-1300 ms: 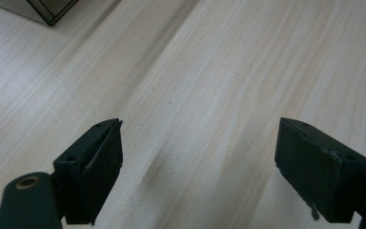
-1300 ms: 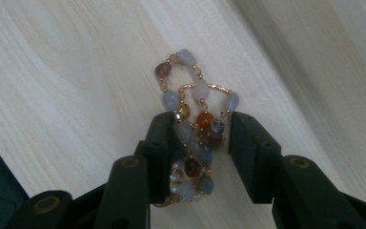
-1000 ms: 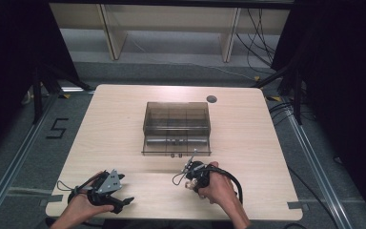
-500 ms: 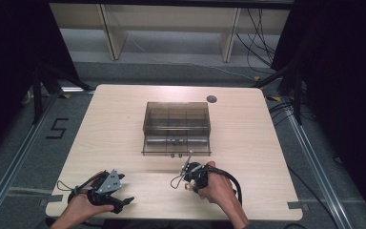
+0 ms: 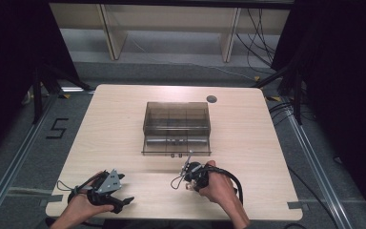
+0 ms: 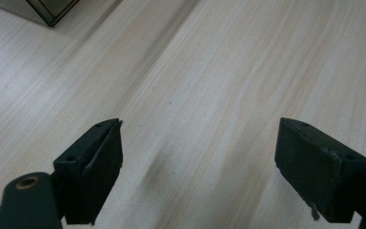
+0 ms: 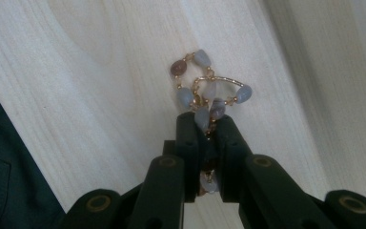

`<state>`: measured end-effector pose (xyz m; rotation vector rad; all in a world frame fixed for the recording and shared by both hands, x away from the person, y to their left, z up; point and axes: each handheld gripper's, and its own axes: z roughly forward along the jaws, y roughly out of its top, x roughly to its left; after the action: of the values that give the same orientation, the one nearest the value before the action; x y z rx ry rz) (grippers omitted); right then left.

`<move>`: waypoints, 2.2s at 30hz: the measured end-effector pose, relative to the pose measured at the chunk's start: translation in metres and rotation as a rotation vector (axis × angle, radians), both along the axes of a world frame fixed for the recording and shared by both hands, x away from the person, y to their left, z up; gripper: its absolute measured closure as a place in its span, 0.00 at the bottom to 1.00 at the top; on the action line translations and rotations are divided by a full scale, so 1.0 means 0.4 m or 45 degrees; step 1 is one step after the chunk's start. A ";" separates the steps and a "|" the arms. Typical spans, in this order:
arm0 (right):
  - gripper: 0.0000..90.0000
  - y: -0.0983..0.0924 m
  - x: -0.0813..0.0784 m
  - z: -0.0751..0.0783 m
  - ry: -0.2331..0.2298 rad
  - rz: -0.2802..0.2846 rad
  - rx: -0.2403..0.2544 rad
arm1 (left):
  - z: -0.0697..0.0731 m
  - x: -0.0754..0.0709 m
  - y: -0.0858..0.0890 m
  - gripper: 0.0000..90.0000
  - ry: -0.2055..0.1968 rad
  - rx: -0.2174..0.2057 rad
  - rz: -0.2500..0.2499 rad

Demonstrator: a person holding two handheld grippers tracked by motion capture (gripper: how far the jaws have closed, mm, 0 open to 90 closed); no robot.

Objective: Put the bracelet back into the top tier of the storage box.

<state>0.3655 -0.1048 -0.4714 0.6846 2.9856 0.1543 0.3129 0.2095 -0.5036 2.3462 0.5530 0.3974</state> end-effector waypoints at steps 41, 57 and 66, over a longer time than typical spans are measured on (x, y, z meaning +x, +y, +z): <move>0.92 -0.042 -0.024 0.213 -0.176 0.021 0.111 | 0.000 0.000 -0.002 0.18 -0.010 0.008 0.012; 0.92 -0.031 0.002 0.283 -0.165 0.102 0.162 | 0.000 -0.001 -0.003 0.18 -0.001 -0.013 0.011; 0.92 -0.038 0.017 0.336 -0.174 0.110 0.177 | 0.001 0.001 -0.002 0.18 -0.007 0.003 0.007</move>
<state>0.3723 -0.1199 -0.3368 0.5340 2.8941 0.4004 0.3132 0.2087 -0.5032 2.3460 0.5571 0.4071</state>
